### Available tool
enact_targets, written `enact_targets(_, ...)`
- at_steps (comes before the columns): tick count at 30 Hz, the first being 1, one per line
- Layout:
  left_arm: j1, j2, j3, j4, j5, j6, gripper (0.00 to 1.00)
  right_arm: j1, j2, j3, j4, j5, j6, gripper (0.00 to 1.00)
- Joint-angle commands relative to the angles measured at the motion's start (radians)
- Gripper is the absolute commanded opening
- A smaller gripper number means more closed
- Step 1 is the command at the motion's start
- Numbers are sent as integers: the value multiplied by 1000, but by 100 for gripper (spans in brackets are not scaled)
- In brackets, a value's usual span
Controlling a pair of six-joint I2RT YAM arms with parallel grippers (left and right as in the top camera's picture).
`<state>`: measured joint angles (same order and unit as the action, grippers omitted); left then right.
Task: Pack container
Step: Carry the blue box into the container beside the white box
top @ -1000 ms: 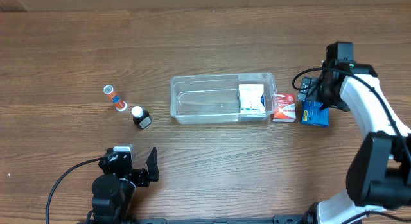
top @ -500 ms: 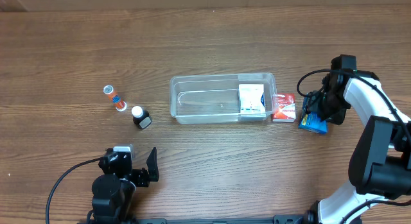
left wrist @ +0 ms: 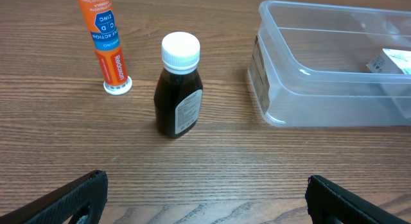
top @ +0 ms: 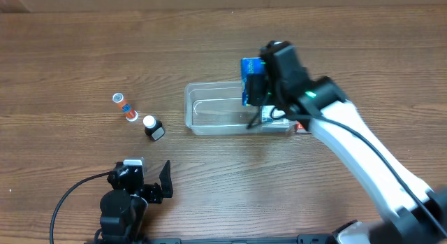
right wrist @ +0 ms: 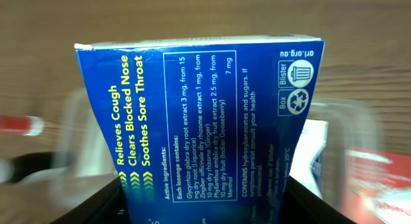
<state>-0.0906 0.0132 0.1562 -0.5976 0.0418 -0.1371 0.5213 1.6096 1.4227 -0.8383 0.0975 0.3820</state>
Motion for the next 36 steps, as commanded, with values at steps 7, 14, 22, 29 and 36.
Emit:
enact_targets(7, -5, -8, -3, 4, 3, 18, 100, 7, 296, -10, 69, -95, 109, 64)
enact_targets(14, -5, -8, -3, 3, 3, 18, 100, 16, 332, -9, -10, -54, 54, 77)
enact_targets(22, -5, -8, -3, 3, 3, 18, 100, -3, 104, 169, -116, 7, -23, 87)
enact_targets(29, -5, -8, -3, 3, 3, 18, 100, -438, -1, 91, -283, -12, -20, 71)
enact_targets(36, -5, -8, -3, 3, 3, 18, 100, -417, 121, -188, -39, -129, 1, 59)
